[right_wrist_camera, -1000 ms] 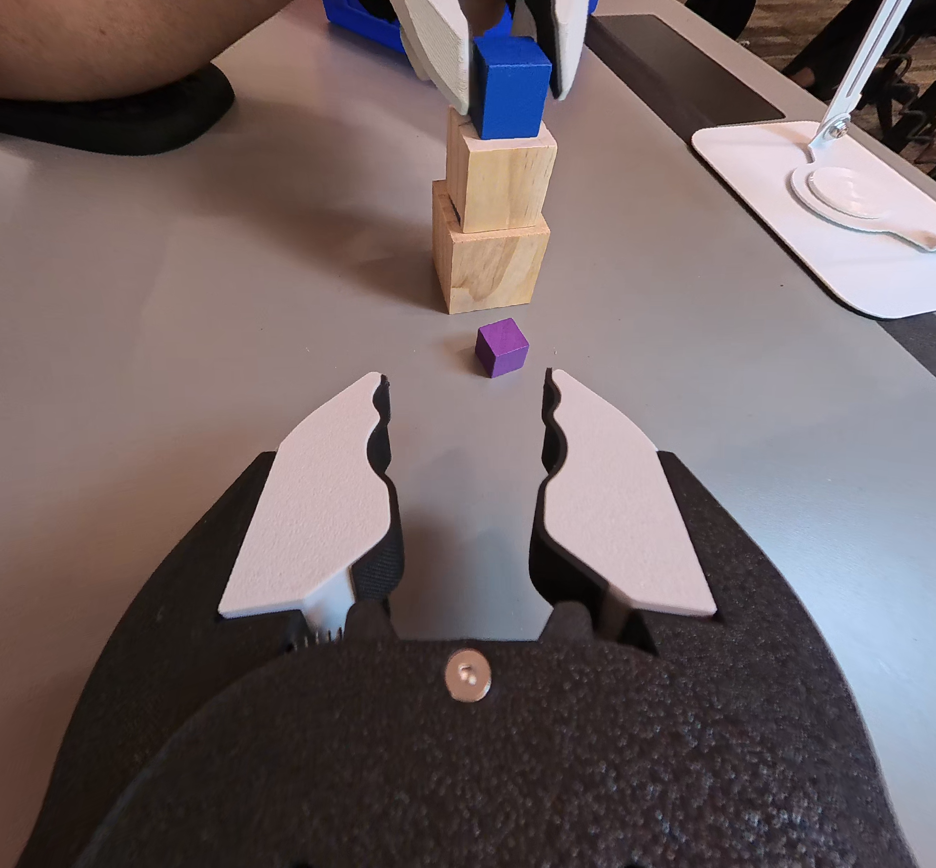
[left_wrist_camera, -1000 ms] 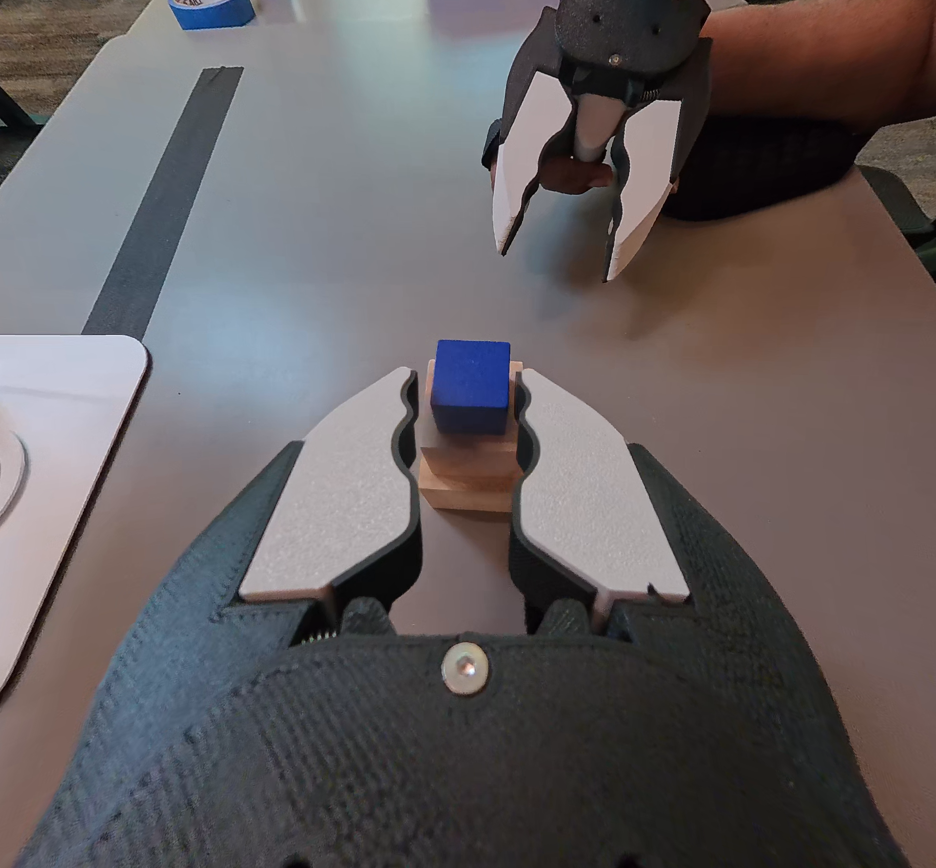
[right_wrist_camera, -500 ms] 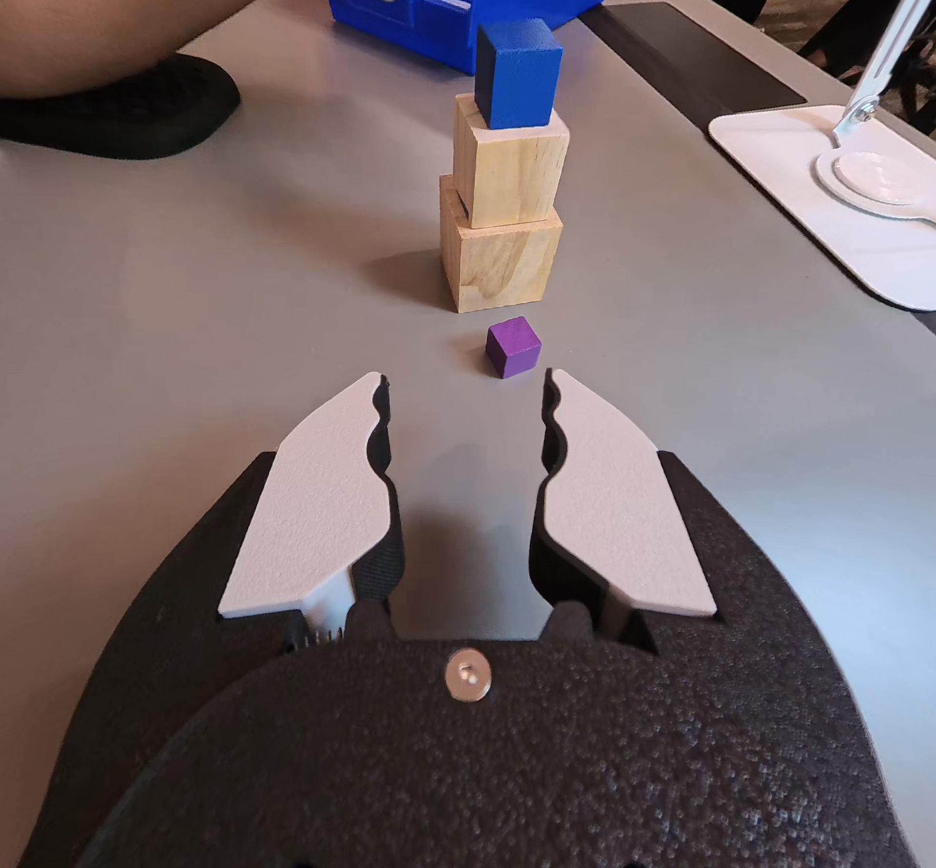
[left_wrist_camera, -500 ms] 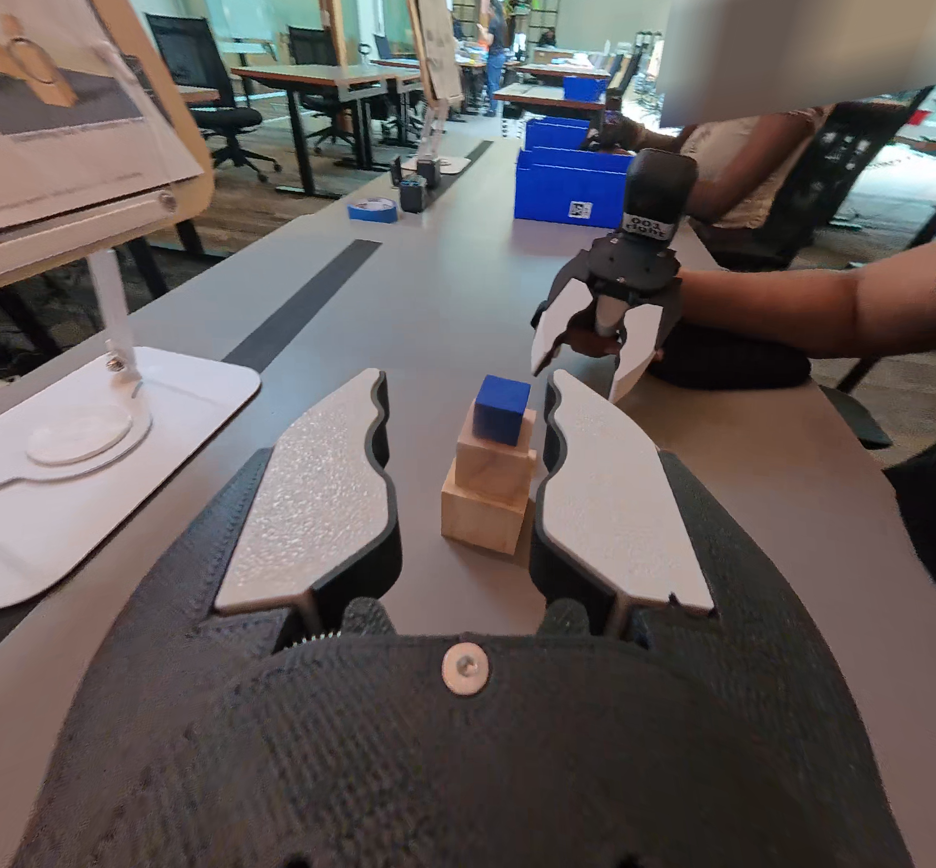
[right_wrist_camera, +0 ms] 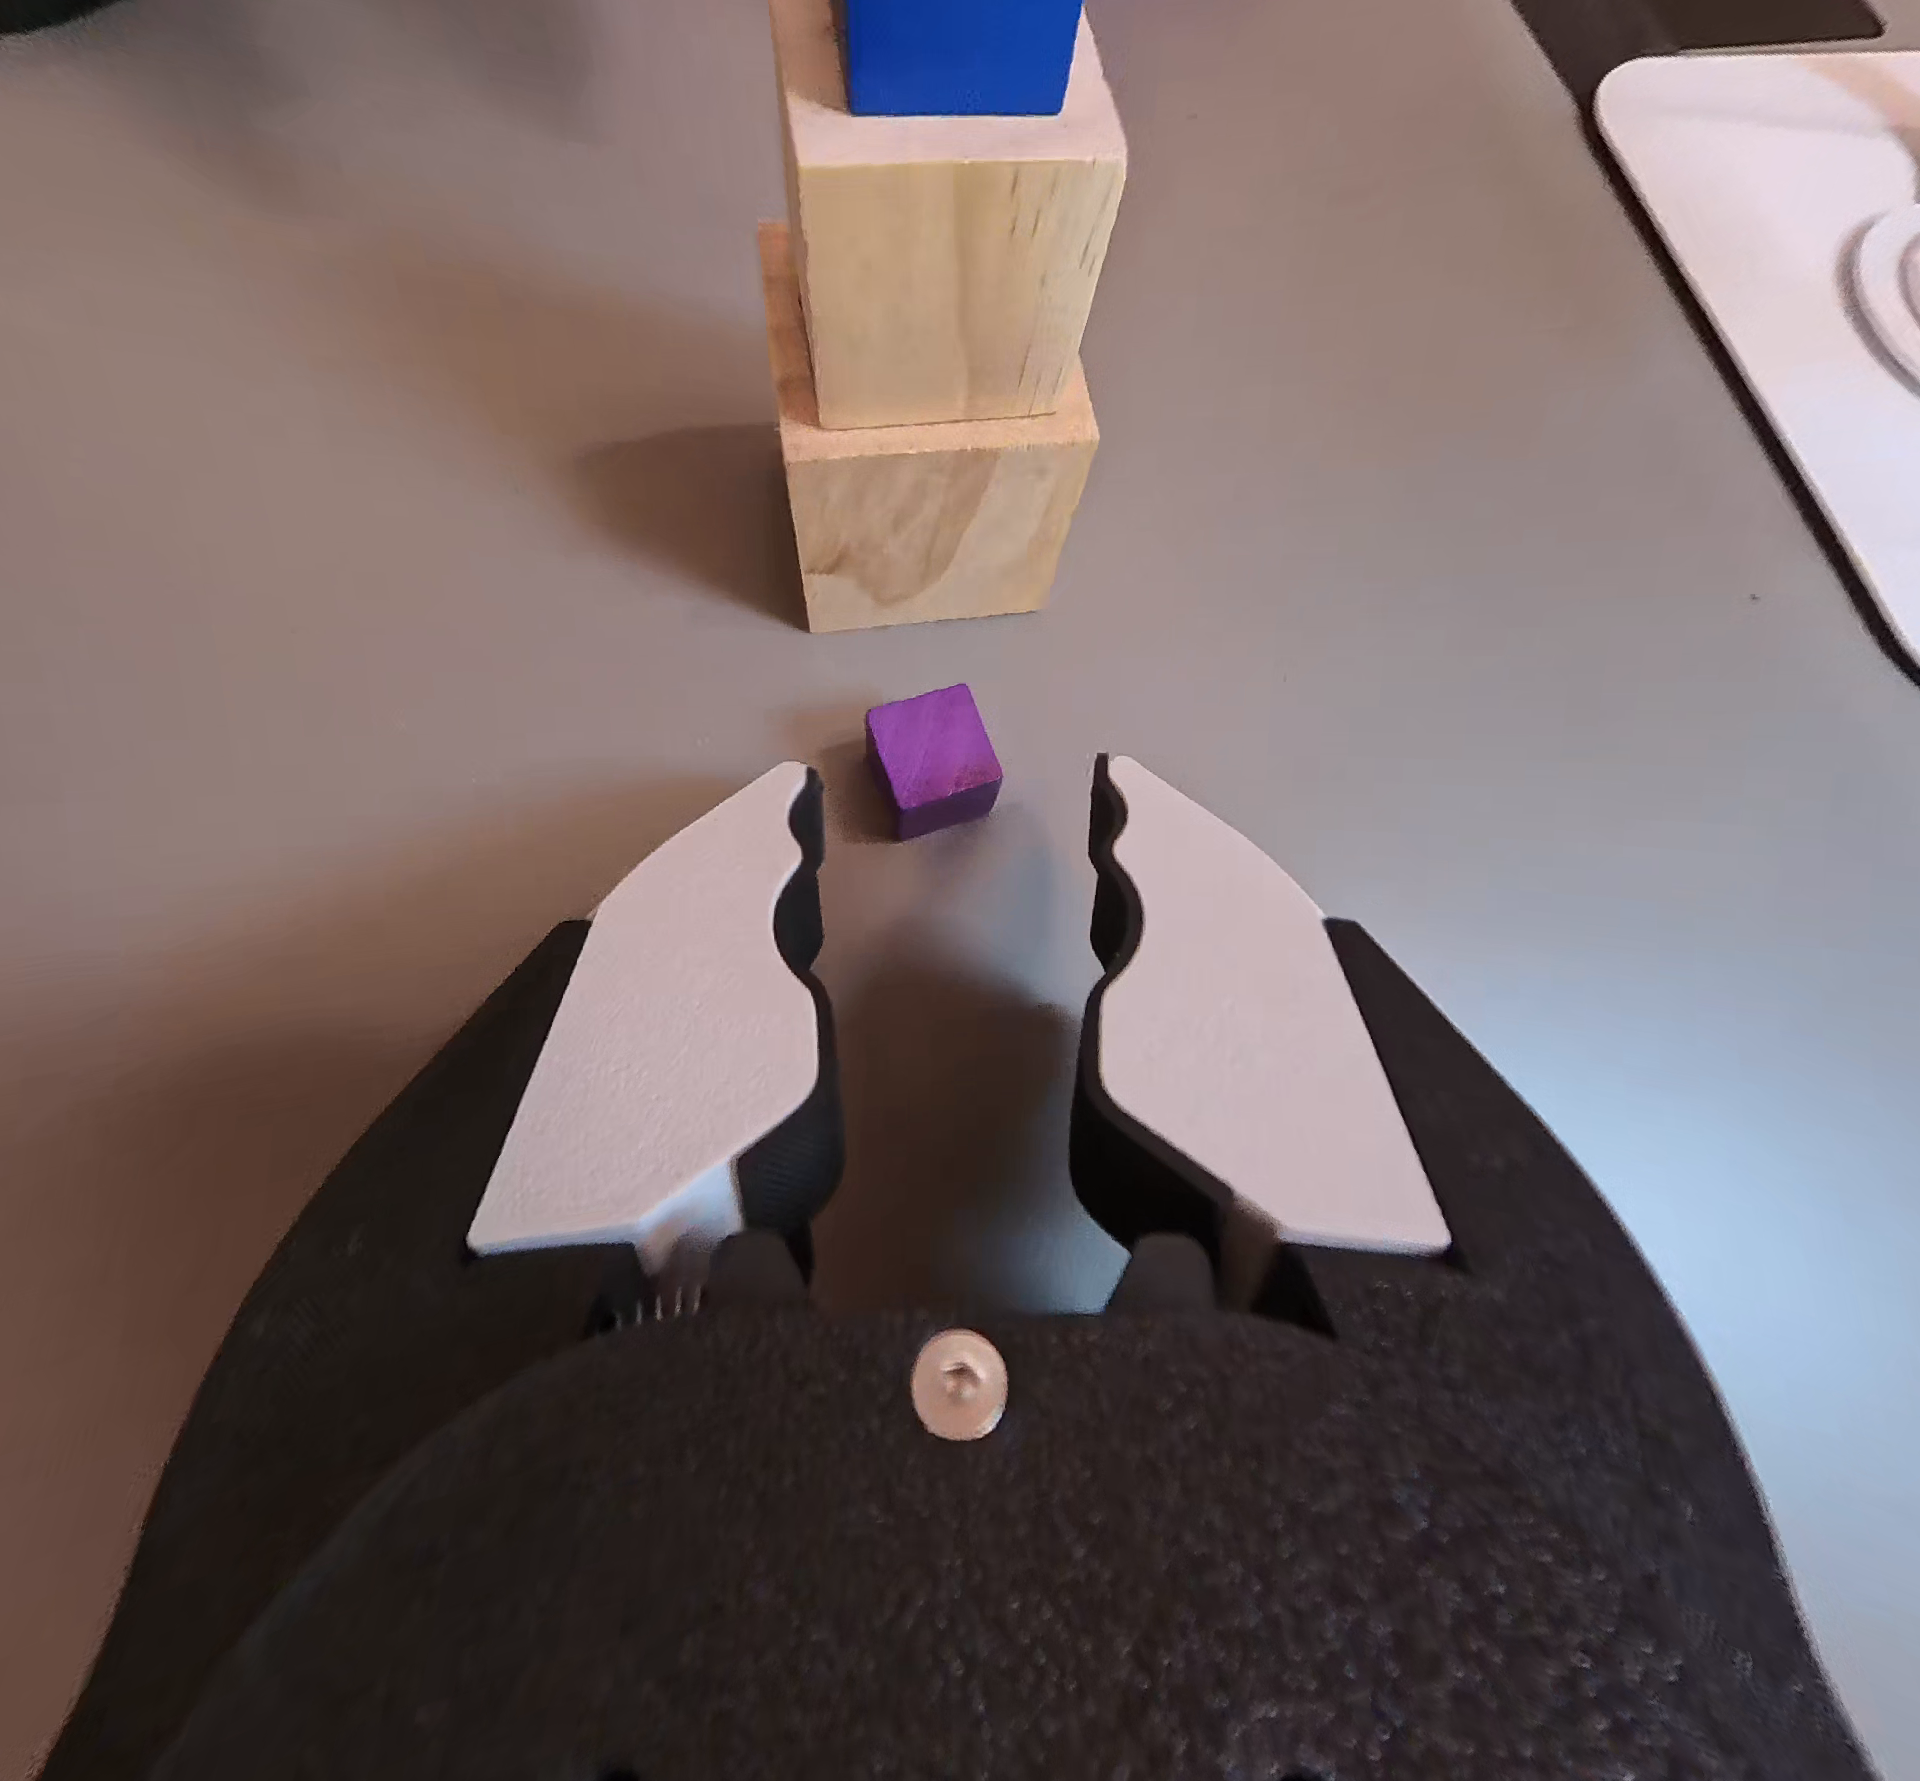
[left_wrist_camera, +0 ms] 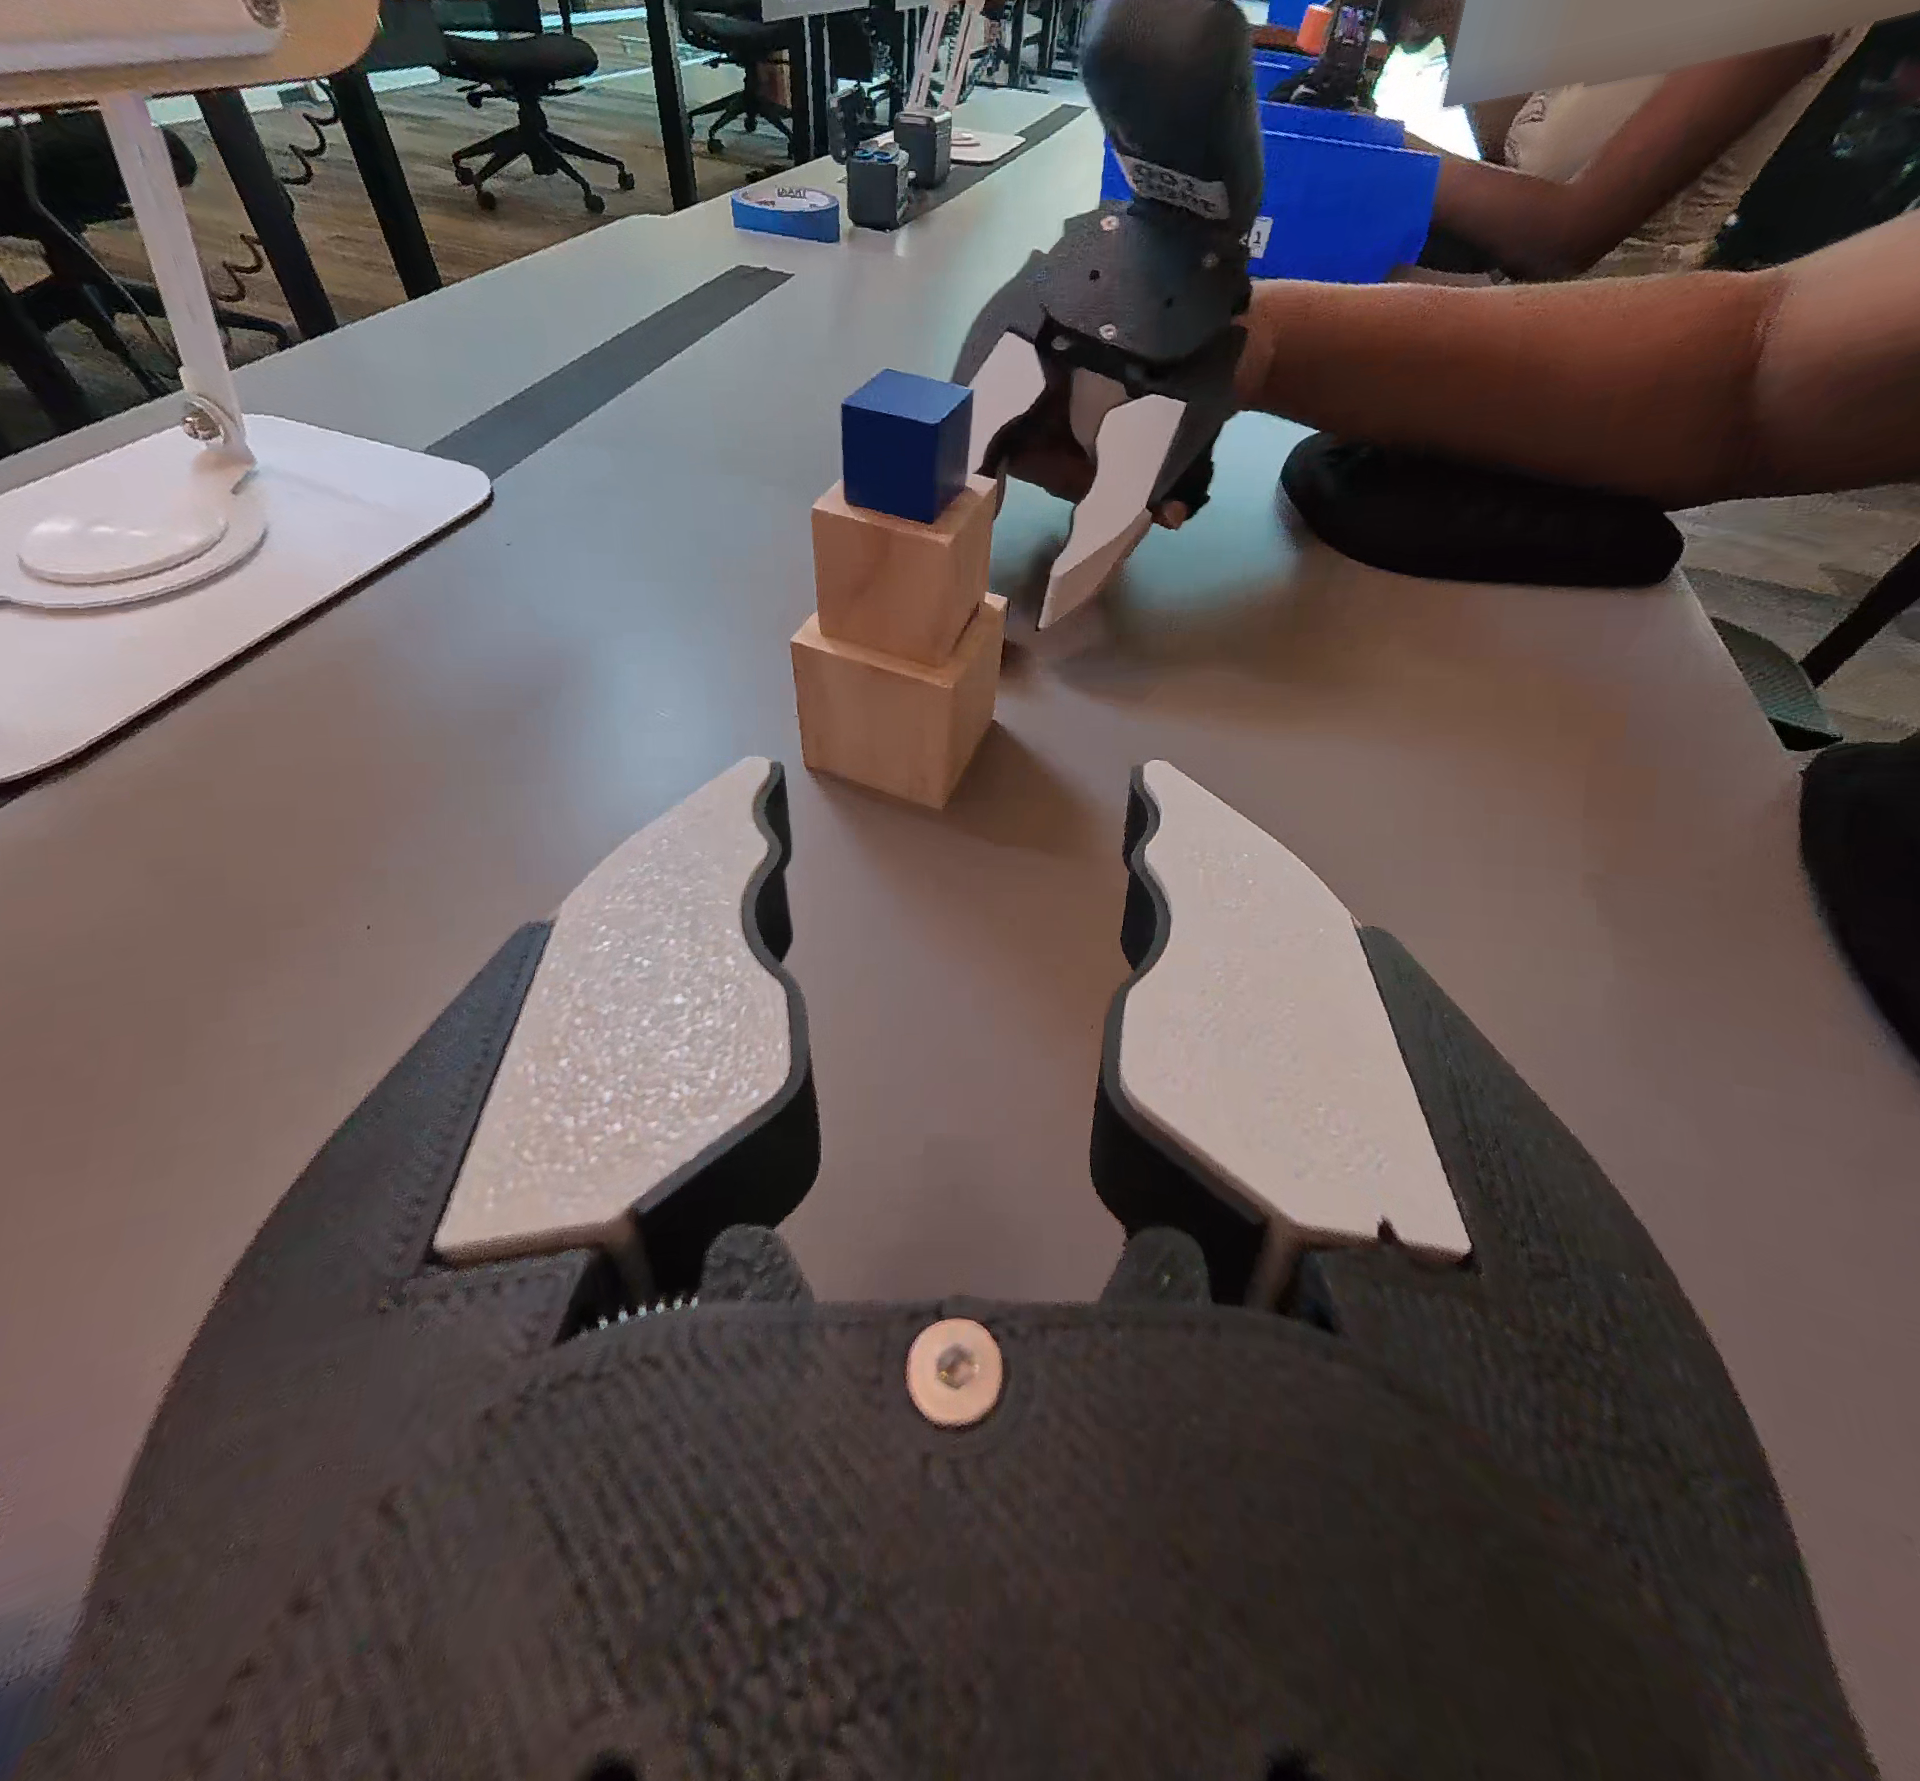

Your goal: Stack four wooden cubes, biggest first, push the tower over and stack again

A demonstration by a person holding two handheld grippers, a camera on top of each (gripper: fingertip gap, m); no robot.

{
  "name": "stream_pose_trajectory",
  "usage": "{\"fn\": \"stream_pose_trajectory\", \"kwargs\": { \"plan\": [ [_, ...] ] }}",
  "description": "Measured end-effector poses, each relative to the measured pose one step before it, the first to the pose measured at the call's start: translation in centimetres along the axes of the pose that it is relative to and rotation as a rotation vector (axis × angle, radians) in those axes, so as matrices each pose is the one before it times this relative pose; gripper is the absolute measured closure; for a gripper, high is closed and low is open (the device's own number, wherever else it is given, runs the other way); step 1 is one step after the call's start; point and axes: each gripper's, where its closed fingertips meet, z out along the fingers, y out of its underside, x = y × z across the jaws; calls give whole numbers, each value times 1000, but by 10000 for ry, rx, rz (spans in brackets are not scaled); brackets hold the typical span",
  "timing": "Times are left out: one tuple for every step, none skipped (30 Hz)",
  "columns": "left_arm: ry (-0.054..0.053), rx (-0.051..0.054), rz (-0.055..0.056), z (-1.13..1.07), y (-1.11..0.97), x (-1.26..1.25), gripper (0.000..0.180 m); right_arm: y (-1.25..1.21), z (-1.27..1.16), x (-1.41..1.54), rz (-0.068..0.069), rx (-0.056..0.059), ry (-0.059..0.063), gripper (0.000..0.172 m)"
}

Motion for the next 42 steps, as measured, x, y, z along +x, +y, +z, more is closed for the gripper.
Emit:
{"fn": "stream_pose_trajectory", "kwargs": {
  "plan": [
    [6,-16,110,79,-78,181,119,24,208,60,-44,-160,-162,123],
    [28,-21,73,104,-56,159,119,5,185,47,-18,-104,-141,124],
    [48,-24,31,115,12,147,119,11,165,4,18,-66,-113,126],
    [22,-46,39,111,99,94,119,60,143,-85,21,-68,-112,131],
    [-1,-93,55,76,199,44,119,66,83,-101,-44,-58,-42,143],
    [0,-91,40,68,217,20,120,-89,-30,-99,-121,43,51,151],
    [29,-58,7,54,162,31,120,-236,-210,-174,-118,93,3,151],
    [33,-52,-10,37,137,12,120,-393,-418,-187,-31,95,-66,151],
    [2,-48,12,27,105,-29,121,-712,-653,-57,33,194,-37,151],
    [3,-25,21,10,44,-10,121,-1015,-844,110,43,305,33,151],
    [21,-1,-1,11,8,24,121,-1238,-913,256,8,345,110,151],
    [22,-11,-3,32,22,36,121,-1401,-904,374,-50,342,185,151],
    [15,-25,12,37,48,42,121,-1521,-824,371,-87,327,174,151],
    [15,-32,14,49,52,55,121,-1564,-653,302,-68,271,133,151],
    [8,-47,19,64,63,52,121,-1398,-419,369,16,89,165,151],
    [-10,-52,39,60,70,37,121,-1116,-182,401,71,-143,176,151],
    [9,-36,36,53,65,63,121,-980,16,262,39,-211,103,151],
    [19,-29,12,67,52,66,121,-957,164,88,-6,-139,48,151],
    [14,-48,16,74,79,49,121,-815,308,15,15,-127,32,151],
    [-16,-67,37,63,124,7,121,-584,440,-164,2,-157,-74,151],
    [-32,-86,41,62,143,-12,121,-336,524,-262,-42,-178,-123,151],
    [-24,-79,32,66,144,-4,122,-80,576,-150,-75,-215,-58,151],
    [-13,-65,33,64,130,5,122,90,569,-103,-99,-226,-59,151],
    [-20,-66,41,68,128,0,122,104,521,-110,-73,-173,-103,151],
    [-37,-79,41,71,149,-48,123,115,445,-116,-3,-118,-143,151],
    [-26,-88,37,69,158,-22,123,133,341,-116,50,-93,-171,151],
    [-13,-87,33,61,160,3,124,126,245,-100,47,-52,-167,151],
    [-8,-78,37,63,149,20,124,132,162,-77,34,-27,-136,151],
    [-4,-68,36,47,112,22,124,140,90,-76,23,-32,-122,151],
    [3,-56,40,28,86,27,124,126,45,-65,0,-18,-110,151],
    [-10,-47,37,22,69,-6,125,79,-6,-74,-8,-6,-88,151],
    [-7,-32,22,25,53,-10,125,79,-17,-39,-5,-33,-60,151],
    [-3,-25,5,20,48,-19,126,72,-14,-40,-27,-51,-34,151],
    [-6,-24,-1,16,71,-23,126,48,-6,-57,-50,-50,-32,151],
    [-12,-33,-1,18,79,-36,126,24,11,-75,-47,-39,-33,151],
    [-9,-35,3,21,80,-25,127,7,52,-75,-37,-30,-26,151],
    [-12,-25,4,19,60,-17,127,25,77,-83,-34,-30,-24,151],
    [-8,-15,4,13,30,0,127,59,93,-71,-35,-44,-19,151],
    [-8,-6,3,12,0,2,127,87,94,-42,-36,-47,3,151],
    [-8,-3,0,10,9,7,127,70,69,-9,-30,-27,26,151],
    [-4,-6,0,12,11,0,127,0,39,-10,-2,26,9,151],
    [-4,-5,-4,22,16,-10,127,-19,24,4,24,42,-5,151]
  ]
}}
